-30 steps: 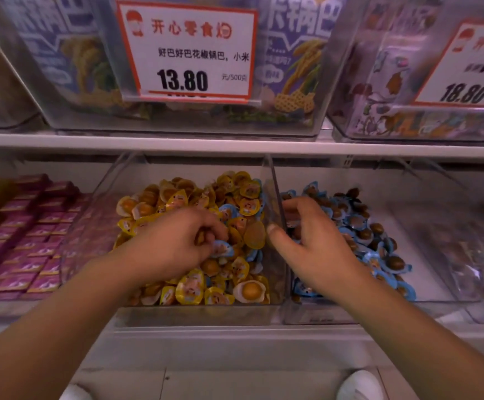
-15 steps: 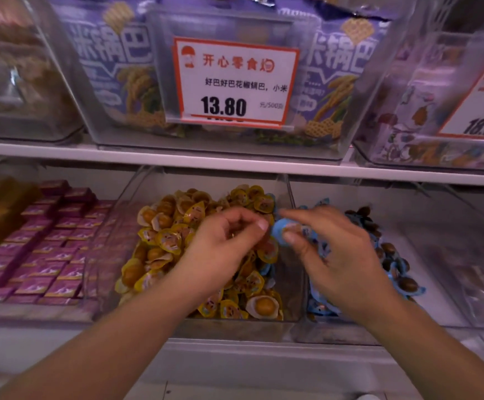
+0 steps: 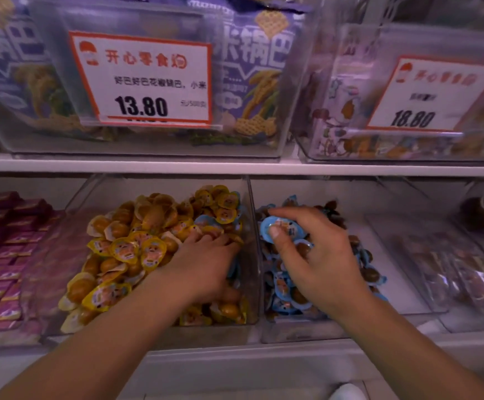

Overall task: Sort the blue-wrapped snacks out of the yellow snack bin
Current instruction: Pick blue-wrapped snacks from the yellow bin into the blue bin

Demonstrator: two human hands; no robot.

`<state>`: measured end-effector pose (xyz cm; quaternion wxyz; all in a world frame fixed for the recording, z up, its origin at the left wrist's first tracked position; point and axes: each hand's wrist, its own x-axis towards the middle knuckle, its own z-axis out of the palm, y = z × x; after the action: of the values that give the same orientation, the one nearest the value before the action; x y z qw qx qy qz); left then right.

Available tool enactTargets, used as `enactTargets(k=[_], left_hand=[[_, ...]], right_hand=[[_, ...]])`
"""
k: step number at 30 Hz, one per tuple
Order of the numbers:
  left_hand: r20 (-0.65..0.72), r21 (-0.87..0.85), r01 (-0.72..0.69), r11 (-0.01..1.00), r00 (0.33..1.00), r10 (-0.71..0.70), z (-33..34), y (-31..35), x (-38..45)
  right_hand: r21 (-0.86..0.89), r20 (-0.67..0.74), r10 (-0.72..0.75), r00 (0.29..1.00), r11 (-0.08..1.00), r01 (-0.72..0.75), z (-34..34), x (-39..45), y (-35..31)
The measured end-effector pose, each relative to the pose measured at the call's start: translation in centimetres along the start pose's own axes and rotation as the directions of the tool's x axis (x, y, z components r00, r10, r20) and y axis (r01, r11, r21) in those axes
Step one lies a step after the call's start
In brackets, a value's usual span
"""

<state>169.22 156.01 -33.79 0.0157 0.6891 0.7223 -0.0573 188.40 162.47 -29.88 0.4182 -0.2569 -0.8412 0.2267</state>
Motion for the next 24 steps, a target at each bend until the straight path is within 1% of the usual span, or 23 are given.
enactTargets(k=[3, 5, 6, 8, 10, 11, 13, 14, 15, 16, 17, 18, 19, 20, 21, 22, 23, 24], left_hand=[[-0.039, 0.067, -0.035, 0.997, 0.999, 0.038, 0.2, 0.4, 0.0], [-0.074, 0.048, -0.091, 0.995, 0.993, 0.094, 0.3, 0.3, -0.3], [-0.093, -0.018, -0.111, 0.994, 0.990, 0.108, 0.2, 0.0, -0.5], [-0.129, -0.231, -0.108, 0.967, 0.988, 0.080, -0.3, -0.8, -0.9], [-0.111, -0.413, -0.064, 0.908, 0.994, 0.019, -0.8, -1.5, -1.3], [-0.112, -0.509, -0.041, 0.860, 0.993, -0.019, -1.0, -1.9, -1.6], [-0.180, -0.703, -0.041, 0.710, 0.976, -0.123, -1.5, -2.7, -2.3], [-0.229, -0.783, -0.061, 0.620, 0.954, -0.195, -1.9, -3.0, -2.9], [-0.259, -0.861, -0.089, 0.500, 0.924, -0.282, -2.3, -3.2, -3.5], [-0.258, -0.931, -0.129, 0.340, 0.894, -0.366, -2.7, -3.2, -4.2], [-0.231, -0.971, -0.179, 0.158, 0.875, -0.426, -3.0, -3.0, -5.0], [-0.196, -0.976, -0.219, 0.007, 0.862, -0.467, -3.2, -2.7, -5.7], [-0.176, -0.962, -0.257, -0.094, 0.845, -0.505, -3.5, -2.4, -6.4], [-0.178, -0.947, -0.294, -0.131, 0.818, -0.547, -3.8, -2.0, -7.0], [-0.204, -0.937, -0.330, -0.112, 0.781, -0.589, -4.1, -1.7, -7.6], [-0.255, -0.930, -0.364, -0.048, 0.735, -0.628, -4.4, -1.4, -8.0], [-0.322, -0.921, -0.387, 0.050, 0.683, -0.656, -4.7, -1.1, -8.5], [-0.394, -0.905, -0.393, 0.160, 0.639, -0.661, -5.0, -0.7, -8.9]], right_hand=[[-0.026, 0.009, 0.006, 1.000, 1.000, -0.006, -0.2, 0.0, -0.1], [-0.015, 0.017, 0.023, 1.000, 1.000, -0.023, -0.5, 0.2, -0.2], [-0.010, 0.018, 0.029, 0.999, 1.000, -0.029, -0.6, 0.3, -0.2], [-0.001, 0.014, 0.033, 0.999, 0.999, -0.033, -0.7, 0.5, -0.3], [0.016, -0.002, 0.035, 0.999, 0.999, -0.035, -0.7, 0.8, -0.4], [0.024, -0.010, 0.035, 0.999, 0.999, -0.035, -0.7, 0.9, -0.5], [0.044, -0.023, 0.039, 0.999, 0.998, -0.038, -0.5, 1.2, -0.8], [0.062, -0.029, 0.048, 0.998, 0.997, -0.046, -0.4, 1.3, -1.0], [0.090, -0.037, 0.061, 0.997, 0.994, -0.058, -0.2, 1.3, -1.4], [0.137, -0.045, 0.079, 0.996, 0.988, -0.072, 0.0, 1.4, -1.8], [0.205, -0.044, 0.108, 0.993, 0.974, -0.097, 0.3, 1.5, -2.4], [0.304, -0.033, 0.147, 0.989, 0.944, -0.130, 0.6, 1.7, -3.1], [0.400, -0.019, 0.192, 0.981, 0.901, -0.169, 1.0, 1.8, -3.9], [0.480, -0.002, 0.250, 0.968, 0.850, -0.219, 1.5, 1.9, -4.8], [0.557, 0.041, 0.336, 0.941, 0.774, -0.300, 2.1, 1.8, -5.7], [0.645, 0.125, 0.441, 0.889, 0.645, -0.410, 2.6, 1.6, -6.6], [0.722, 0.279, 0.512, 0.812, 0.446, -0.529, 3.1, 1.3, -7.4], [0.746, 0.475, 0.505, 0.721, 0.203, -0.634, 3.5, 1.2, -8.4]])
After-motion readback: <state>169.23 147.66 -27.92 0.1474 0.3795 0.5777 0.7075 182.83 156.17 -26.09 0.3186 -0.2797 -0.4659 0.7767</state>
